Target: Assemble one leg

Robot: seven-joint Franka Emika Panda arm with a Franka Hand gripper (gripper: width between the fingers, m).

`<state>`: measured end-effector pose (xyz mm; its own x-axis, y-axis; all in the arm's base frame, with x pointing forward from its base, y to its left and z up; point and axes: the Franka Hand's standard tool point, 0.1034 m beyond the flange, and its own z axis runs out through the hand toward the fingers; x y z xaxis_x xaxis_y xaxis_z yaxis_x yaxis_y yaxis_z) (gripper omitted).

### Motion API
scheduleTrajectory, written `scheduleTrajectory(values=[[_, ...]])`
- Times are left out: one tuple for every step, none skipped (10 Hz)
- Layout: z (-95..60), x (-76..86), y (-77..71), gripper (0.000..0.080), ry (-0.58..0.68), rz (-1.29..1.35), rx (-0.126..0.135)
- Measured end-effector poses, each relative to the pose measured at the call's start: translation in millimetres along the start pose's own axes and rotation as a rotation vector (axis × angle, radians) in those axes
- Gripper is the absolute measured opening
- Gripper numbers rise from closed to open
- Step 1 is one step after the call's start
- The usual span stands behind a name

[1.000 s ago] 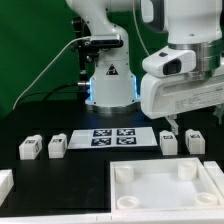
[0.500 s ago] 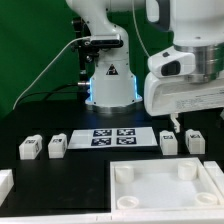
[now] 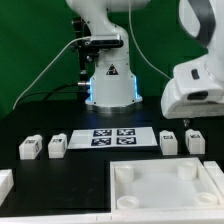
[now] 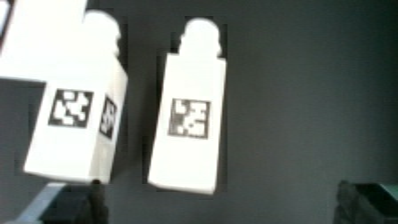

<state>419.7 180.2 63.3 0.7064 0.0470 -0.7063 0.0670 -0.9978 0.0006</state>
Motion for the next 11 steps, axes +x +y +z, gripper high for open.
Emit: scheduleTrajectory(values=[[2.9, -4.3, 2.8, 0.0649, -0.150, -0.002, -0.014], [4.4, -0.9, 3.3, 0.0649, -0.257, -0.008, -0.020], [2.0, 12.9, -0.4, 0.0649, -0.221, -0.010, -0.009], [1.3, 10.1, -0.1, 0.0649, -0.212, -0.009, -0.011], [4.6, 10.8, -0.5, 0.0649, -0.213, -0.009, -0.011], [12.0, 10.9, -3.8, 0.0649, -0.204, -0.012, -0.015], [20.9, 10.8, -4.8, 0.0649, -0.195, -0.014, -0.016], [30.9, 10.8, -4.7, 0.0649, -0.191, -0.013, -0.017], [37.6, 10.9, -5.2, 0.0649, -0.194, -0.013, -0.018], [44.8, 13.4, -6.9, 0.0649, -0.187, -0.014, -0.018], [49.0, 13.7, -6.8, 0.0649, -0.188, -0.013, -0.018]])
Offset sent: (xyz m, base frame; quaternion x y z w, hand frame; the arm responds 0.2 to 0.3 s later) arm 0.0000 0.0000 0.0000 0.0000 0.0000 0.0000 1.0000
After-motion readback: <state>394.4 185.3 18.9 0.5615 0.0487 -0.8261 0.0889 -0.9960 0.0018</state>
